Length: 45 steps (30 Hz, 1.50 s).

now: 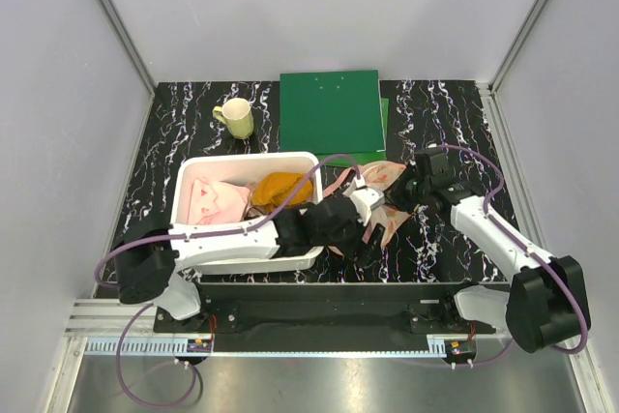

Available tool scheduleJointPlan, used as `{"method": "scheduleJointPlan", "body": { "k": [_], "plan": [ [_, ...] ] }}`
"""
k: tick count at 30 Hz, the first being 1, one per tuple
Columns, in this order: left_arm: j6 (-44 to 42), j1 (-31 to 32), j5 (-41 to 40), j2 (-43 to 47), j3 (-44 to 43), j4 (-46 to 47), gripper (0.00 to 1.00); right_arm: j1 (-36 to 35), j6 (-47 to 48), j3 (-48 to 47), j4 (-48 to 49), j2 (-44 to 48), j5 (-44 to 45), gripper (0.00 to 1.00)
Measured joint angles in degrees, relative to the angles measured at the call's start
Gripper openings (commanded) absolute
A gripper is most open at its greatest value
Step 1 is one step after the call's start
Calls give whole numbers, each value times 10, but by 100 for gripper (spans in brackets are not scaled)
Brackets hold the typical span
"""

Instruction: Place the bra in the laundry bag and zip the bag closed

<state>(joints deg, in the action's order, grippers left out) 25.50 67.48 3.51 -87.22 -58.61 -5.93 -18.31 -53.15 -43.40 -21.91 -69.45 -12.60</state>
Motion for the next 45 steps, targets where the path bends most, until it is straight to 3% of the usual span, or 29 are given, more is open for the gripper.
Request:
{"method": "scheduleJointPlan", "body": {
  "k": [6,10,11,14,15,18,22,25,28,33,38,42,45],
  "plan": [
    [-20,15,-42,-65,0,40,88,9,0,7,-6,7,-5,6],
    [-29,17,-61,-143,-41,43,80,18,0,15,-13,15,-7,5],
    [-31,17,-64,-158,-52,43,77,22,0,16,-15,19,-8,5],
    [-37,18,-73,-196,-78,47,53,38,1,19,-24,39,-6,4],
    [-38,19,-72,-204,-82,52,40,44,3,19,-31,48,-4,4],
    [-42,21,-60,-216,-93,64,28,61,11,20,-56,75,2,3],
    [-39,27,-22,-233,-117,78,23,80,19,26,-93,129,41,3],
    [-37,34,0,-236,-121,94,26,85,22,28,-121,165,65,2],
    [-28,38,14,-231,-108,112,46,85,31,27,-143,178,68,3],
    [3,32,7,-198,-46,130,67,47,47,9,-174,135,38,7],
    [1,34,-29,-132,30,138,69,7,45,-18,-152,51,13,12],
    [-12,36,-38,-42,77,116,68,4,44,-41,-134,-11,8,14],
    [-18,35,-37,40,96,104,68,4,43,-60,-106,-58,-5,21]
  ]
}}
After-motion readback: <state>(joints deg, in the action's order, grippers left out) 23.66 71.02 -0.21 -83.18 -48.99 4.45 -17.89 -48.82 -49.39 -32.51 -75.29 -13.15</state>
